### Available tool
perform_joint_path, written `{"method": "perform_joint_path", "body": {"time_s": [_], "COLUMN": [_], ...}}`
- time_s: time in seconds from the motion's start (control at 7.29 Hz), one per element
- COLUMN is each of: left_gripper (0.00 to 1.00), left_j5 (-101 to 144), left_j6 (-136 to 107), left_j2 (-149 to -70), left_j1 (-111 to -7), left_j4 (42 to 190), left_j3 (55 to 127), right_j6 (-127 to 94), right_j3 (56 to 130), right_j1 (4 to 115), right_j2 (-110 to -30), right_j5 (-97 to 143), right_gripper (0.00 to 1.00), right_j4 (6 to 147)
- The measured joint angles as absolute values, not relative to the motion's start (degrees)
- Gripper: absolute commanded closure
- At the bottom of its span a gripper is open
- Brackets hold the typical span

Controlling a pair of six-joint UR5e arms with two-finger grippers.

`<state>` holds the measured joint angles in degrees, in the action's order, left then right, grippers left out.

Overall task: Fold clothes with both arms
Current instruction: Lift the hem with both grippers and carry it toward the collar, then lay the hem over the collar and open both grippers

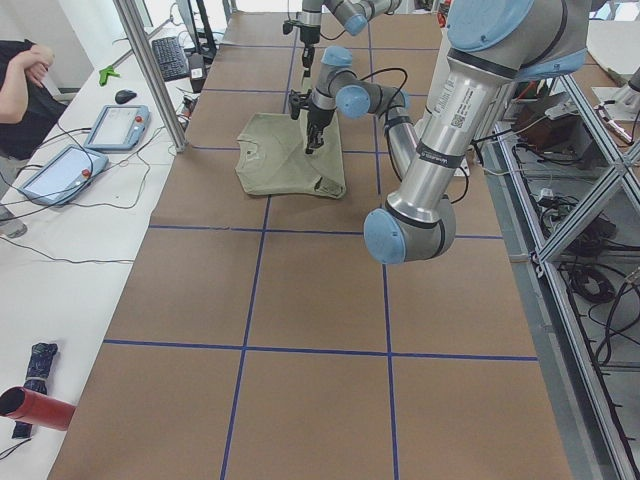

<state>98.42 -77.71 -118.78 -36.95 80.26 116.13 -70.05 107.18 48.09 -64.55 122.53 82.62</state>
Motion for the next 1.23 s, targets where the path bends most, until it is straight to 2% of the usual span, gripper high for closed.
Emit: {"method": "perform_joint_path", "body": {"time_s": [0.27,0.55,0.96,1.23], "left_gripper": [1.00,1.00,1.00,1.00], "left_j5": [98.23,98.11,98.03,98.00], "left_j6": [-77.13,-76.99,-77.15,-77.31], "left_j2": [-119.44,-119.72,-121.76,-122.50], "left_j1": [-38.54,-39.84,-41.60,-42.11], "left_j4": [86.45,93.34,103.39,105.73], "left_j3": [109.67,103.34,92.55,89.73], "right_j6": [-69.37,-69.36,-69.40,-69.39], "right_j3": [97.10,88.03,80.89,77.82], "right_j1": [49.59,50.13,50.70,50.73], "right_j2": [-57.52,-54.34,-51.72,-49.68], "right_j5": [121.63,120.92,119.47,118.38], "right_gripper": [1.00,1.00,1.00,1.00], "right_j4": [81.98,76.86,73.78,73.59]}}
